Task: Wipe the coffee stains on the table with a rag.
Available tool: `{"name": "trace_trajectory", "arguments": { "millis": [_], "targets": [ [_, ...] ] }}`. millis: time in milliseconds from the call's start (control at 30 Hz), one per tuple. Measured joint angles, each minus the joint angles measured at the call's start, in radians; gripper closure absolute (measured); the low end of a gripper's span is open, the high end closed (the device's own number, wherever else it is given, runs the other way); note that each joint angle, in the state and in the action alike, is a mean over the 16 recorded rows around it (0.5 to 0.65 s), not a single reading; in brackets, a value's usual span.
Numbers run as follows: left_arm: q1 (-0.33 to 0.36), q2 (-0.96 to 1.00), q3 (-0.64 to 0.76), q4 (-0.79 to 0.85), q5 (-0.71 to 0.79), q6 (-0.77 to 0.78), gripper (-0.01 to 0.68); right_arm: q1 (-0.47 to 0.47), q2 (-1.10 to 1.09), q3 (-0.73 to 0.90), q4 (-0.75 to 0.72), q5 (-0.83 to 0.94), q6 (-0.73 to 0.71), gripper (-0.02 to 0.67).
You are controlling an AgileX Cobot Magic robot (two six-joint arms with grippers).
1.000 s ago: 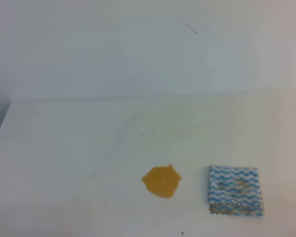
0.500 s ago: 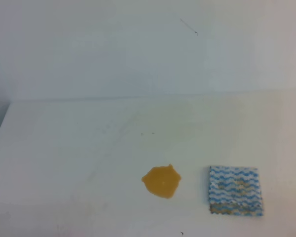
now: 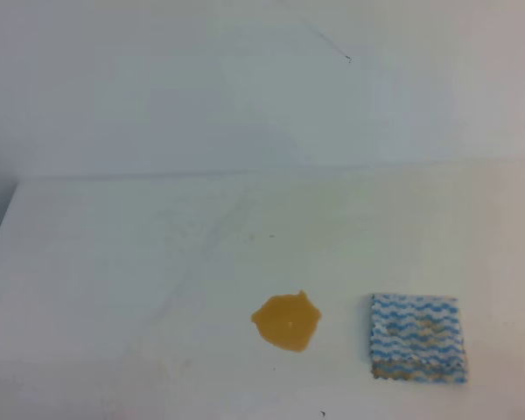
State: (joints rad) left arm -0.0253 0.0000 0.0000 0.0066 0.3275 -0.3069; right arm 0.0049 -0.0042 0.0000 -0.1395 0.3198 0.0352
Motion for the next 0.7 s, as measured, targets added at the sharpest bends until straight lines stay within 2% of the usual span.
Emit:
{"name": "trace_trajectory", "arguments": {
  "millis": [700],
  "targets": [
    [0.0, 0.0, 0.0, 0.0, 0.0, 0.001, 0.674, 0.0, 0.0, 0.0, 0.0, -0.002, 0.001, 0.652]
  ]
}}
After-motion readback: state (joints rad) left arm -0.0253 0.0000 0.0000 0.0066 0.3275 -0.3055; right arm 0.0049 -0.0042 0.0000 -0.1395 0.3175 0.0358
